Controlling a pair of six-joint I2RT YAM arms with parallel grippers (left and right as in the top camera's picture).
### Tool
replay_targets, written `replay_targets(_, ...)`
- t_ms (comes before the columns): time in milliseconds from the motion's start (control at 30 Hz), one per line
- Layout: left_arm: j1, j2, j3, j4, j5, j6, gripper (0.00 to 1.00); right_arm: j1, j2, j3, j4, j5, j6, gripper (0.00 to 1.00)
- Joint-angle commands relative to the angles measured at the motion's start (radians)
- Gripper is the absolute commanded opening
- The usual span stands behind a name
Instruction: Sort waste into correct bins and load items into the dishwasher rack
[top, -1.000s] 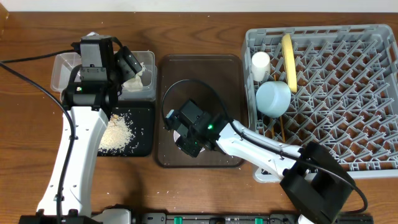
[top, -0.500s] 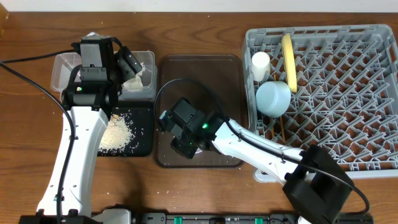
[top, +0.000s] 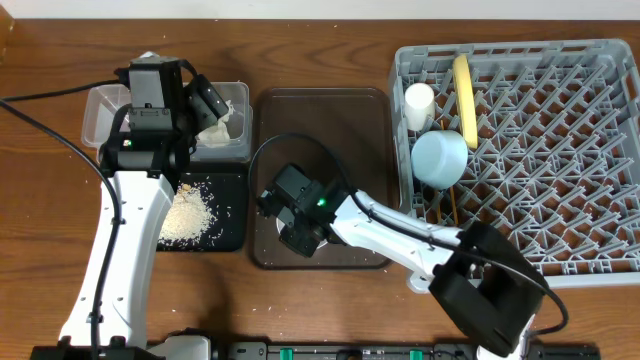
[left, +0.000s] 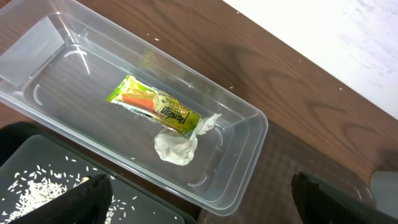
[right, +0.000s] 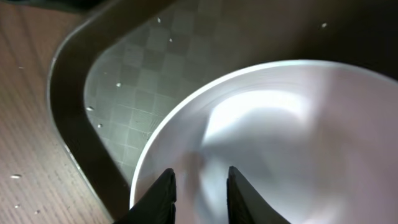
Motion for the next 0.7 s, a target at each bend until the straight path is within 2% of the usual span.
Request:
replay_targets(0, 0.005, 0.005, 0.015, 0.000, -0.005, 0.002, 0.95, -0.003, 0.018, 0.010, 0.001, 0.007, 0.016, 0.23)
replay_targets(100, 0.005, 0.005, 0.015, 0.000, -0.005, 0.002, 0.95, -0.024, 0.018, 0.010, 0.000, 0.052, 0.076, 0.16)
replay_targets(300, 0.005, 0.005, 0.015, 0.000, -0.005, 0.002, 0.95, -0.086, 0.017, 0.012, -0.023, 0.056, 0.082, 0.02)
replay_targets(667, 0.005, 0.005, 0.015, 0.000, -0.005, 0.002, 0.95, -0.188, -0.021, 0.039, -0.047, 0.075, 0.081, 0.01)
